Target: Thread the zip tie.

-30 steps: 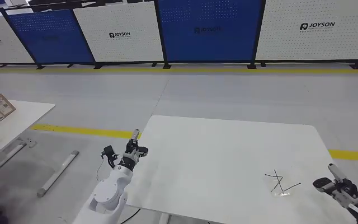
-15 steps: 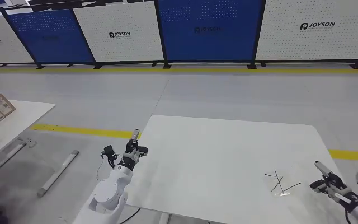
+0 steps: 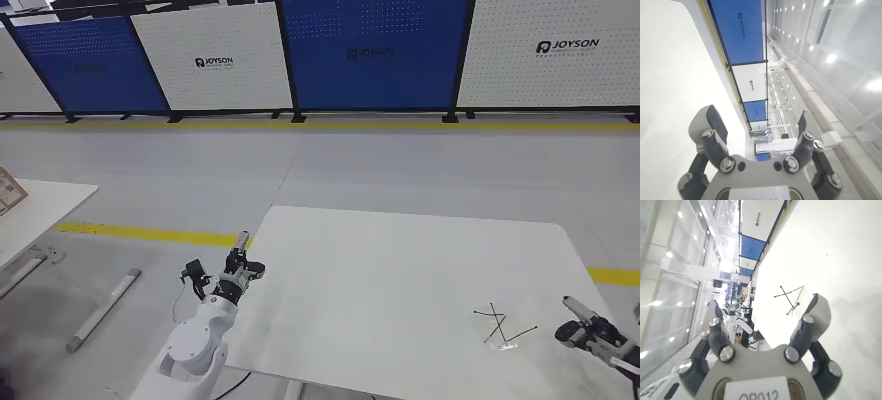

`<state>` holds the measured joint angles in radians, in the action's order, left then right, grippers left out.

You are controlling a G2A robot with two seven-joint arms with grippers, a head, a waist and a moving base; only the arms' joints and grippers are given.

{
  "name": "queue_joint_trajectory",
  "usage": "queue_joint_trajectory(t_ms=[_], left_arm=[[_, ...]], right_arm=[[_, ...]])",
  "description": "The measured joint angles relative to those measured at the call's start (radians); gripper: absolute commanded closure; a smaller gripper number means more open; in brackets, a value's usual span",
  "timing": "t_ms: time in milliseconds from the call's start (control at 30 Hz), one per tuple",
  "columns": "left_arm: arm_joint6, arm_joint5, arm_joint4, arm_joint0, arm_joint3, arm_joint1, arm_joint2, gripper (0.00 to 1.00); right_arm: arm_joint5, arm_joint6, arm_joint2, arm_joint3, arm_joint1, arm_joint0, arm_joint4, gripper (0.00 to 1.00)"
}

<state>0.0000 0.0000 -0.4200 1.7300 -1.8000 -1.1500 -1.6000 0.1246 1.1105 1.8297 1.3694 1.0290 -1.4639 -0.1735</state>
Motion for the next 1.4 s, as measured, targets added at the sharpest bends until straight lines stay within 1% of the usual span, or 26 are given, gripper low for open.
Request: queue_joint_trajectory(t_ms=[67, 433, 467, 600, 700, 1400], left_arm=[[0.0, 0.0, 0.0, 0.0, 0.0, 0.0, 0.0, 0.0], [0.0, 0.0, 0.0, 0.0, 0.0, 0.0, 0.0, 0.0], [0.0, 0.0, 0.0, 0.0, 0.0, 0.0, 0.0, 0.0], [0.0, 0.0, 0.0, 0.0, 0.0, 0.0, 0.0, 0.0], [0.0, 0.0, 0.0, 0.0, 0.0, 0.0, 0.0, 0.0], [0.0, 0.0, 0.0, 0.0, 0.0, 0.0, 0.0, 0.0]], right_arm=[[-0.007, 0.034, -0.004, -0.008, -0.001, 0.009, 0.004, 0.0], [-0.006, 0.028, -0.004, -0.007, -0.002, 0.006, 0.004, 0.0], [-0.008, 0.018, -0.01, -0.009, -0.002, 0.005, 0.014, 0.0], [-0.022, -0.11, -0.059, 0.009, 0.001, 0.003, 0.135, 0.0], [-0.052, -0.126, -0.072, 0.013, -0.001, 0.007, 0.16, 0.0], [-0.052, -0.125, -0.072, 0.013, -0.001, 0.007, 0.159, 0.0]])
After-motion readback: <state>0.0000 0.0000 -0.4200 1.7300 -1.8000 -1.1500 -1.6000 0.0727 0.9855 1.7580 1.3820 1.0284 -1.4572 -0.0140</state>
